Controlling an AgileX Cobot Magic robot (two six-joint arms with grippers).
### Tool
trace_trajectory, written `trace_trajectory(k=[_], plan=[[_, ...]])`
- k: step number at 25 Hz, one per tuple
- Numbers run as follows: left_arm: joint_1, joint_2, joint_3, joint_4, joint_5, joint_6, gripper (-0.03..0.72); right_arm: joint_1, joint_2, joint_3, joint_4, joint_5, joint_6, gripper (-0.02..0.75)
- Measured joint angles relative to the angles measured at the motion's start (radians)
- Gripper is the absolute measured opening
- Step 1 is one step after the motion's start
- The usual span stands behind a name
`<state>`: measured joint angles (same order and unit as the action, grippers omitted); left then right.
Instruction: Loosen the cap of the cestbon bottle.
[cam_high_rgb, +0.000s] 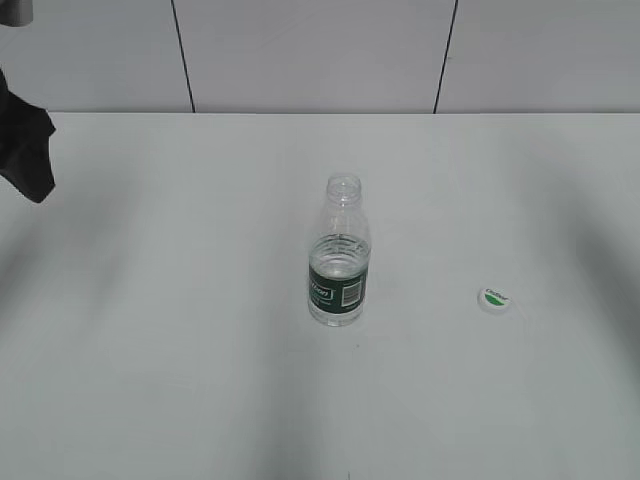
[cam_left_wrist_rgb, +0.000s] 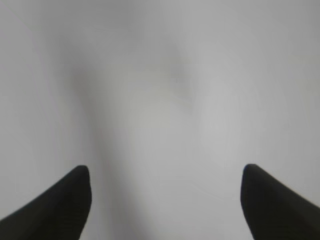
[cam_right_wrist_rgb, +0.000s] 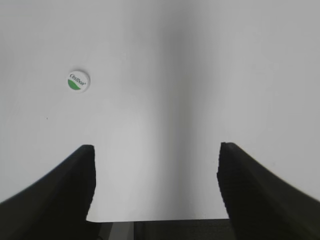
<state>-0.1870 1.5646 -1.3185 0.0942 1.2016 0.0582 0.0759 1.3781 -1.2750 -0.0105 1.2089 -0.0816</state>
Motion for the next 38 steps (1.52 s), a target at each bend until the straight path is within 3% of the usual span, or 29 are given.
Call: trace_trajectory(k=[6,19,32,38], plan=[[0.001,-0.096,0.053,-0.053,0.01,0.0,0.549,-0.001,-0.189,0.149,0.01,0.001,-0.021,0.582],[0.001,-0.424,0.389,-0.061,-0.063,0.0,0.549,-0.001,-0.599,0.483,0.017,-0.044,-0.024,0.582],[0.001,-0.755,0.722,-0.133,-0.147,0.0,0.549,-0.001,-0.917,0.667,0.021,-0.047,-0.025,0.582],[0.001,-0.903,0.772,-0.131,-0.154,0.0,0.538,-0.001,-1.017,0.731,0.016,-0.02,-0.025,0.582]])
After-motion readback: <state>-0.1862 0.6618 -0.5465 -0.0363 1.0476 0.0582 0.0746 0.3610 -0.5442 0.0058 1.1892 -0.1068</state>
